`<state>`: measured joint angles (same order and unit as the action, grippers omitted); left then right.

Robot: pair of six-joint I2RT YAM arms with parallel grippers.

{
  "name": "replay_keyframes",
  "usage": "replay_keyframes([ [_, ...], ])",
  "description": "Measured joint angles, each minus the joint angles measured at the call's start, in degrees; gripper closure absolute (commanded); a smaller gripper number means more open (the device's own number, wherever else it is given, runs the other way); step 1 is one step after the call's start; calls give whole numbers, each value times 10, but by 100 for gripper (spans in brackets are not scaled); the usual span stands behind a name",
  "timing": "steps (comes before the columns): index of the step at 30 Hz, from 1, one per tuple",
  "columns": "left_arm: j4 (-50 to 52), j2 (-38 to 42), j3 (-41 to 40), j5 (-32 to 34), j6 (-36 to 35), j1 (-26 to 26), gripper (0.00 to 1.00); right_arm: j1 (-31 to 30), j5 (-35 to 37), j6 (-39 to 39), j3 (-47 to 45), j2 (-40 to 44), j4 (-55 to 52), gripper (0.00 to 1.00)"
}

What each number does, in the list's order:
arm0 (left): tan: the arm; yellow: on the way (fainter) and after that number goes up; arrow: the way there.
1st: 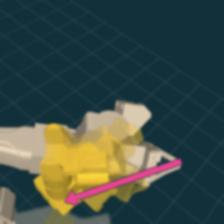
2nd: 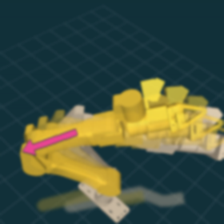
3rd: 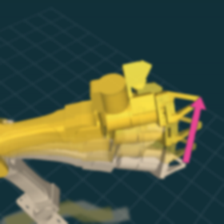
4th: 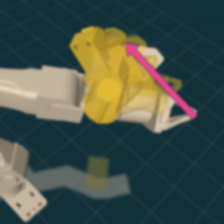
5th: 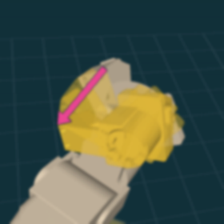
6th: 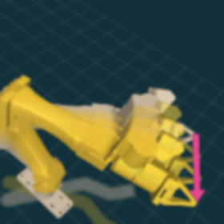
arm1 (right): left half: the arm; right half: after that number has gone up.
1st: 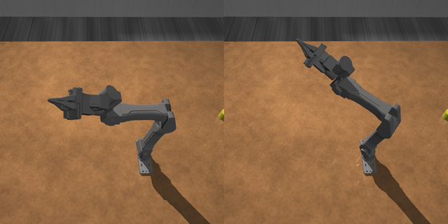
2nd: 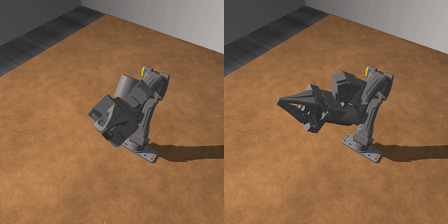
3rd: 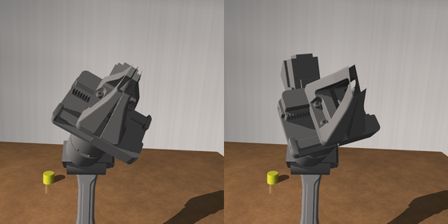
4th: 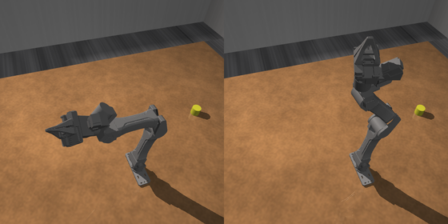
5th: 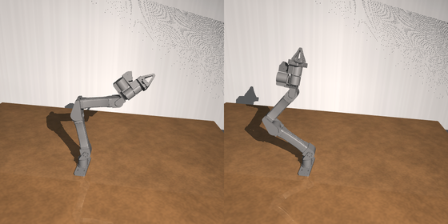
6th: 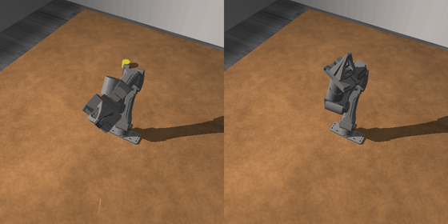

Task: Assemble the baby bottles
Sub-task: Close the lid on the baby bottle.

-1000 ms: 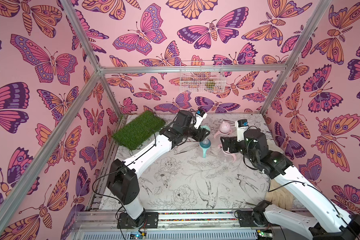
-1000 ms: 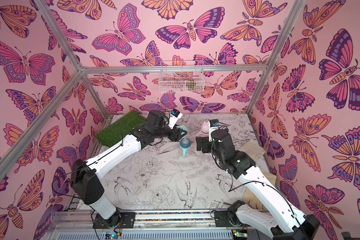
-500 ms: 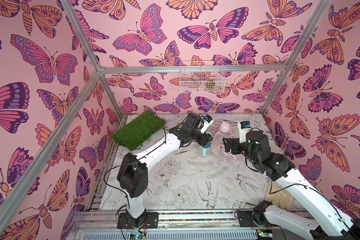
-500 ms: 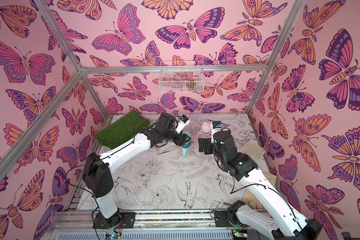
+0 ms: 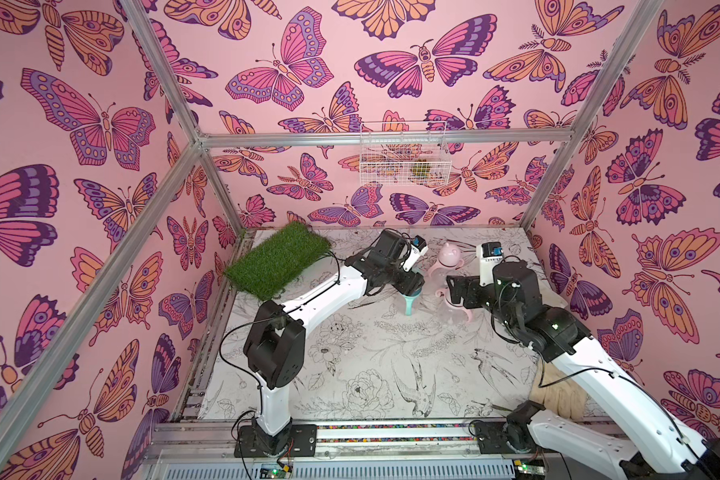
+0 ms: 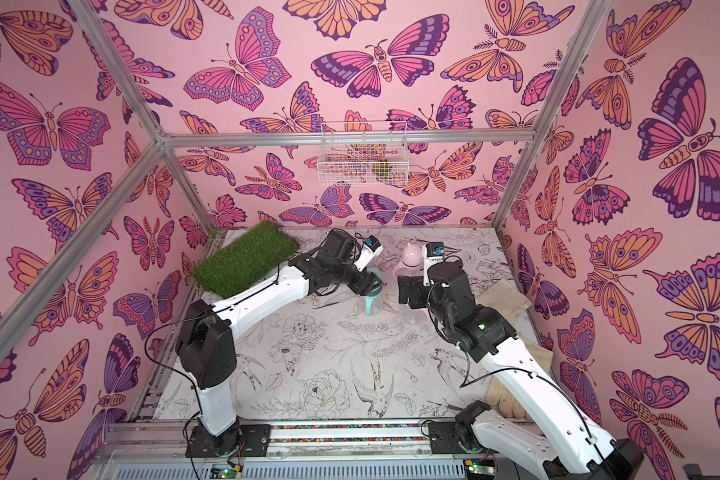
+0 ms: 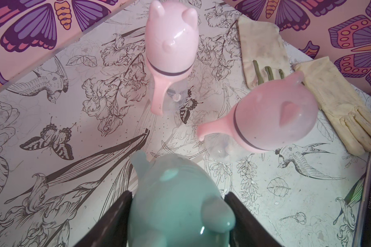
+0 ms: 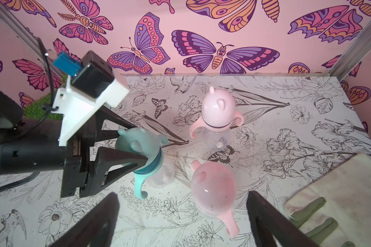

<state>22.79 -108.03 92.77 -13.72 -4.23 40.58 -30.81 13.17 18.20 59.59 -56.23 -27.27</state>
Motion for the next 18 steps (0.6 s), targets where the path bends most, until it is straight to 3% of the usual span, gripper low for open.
replay_keyframes([
  [9,0,-9,1,0,-5,0,31,1,-3,0,0,0,0,5],
  [18,0,-16,1,-4,-9,0,19,1,-4,0,0,0,0,5],
])
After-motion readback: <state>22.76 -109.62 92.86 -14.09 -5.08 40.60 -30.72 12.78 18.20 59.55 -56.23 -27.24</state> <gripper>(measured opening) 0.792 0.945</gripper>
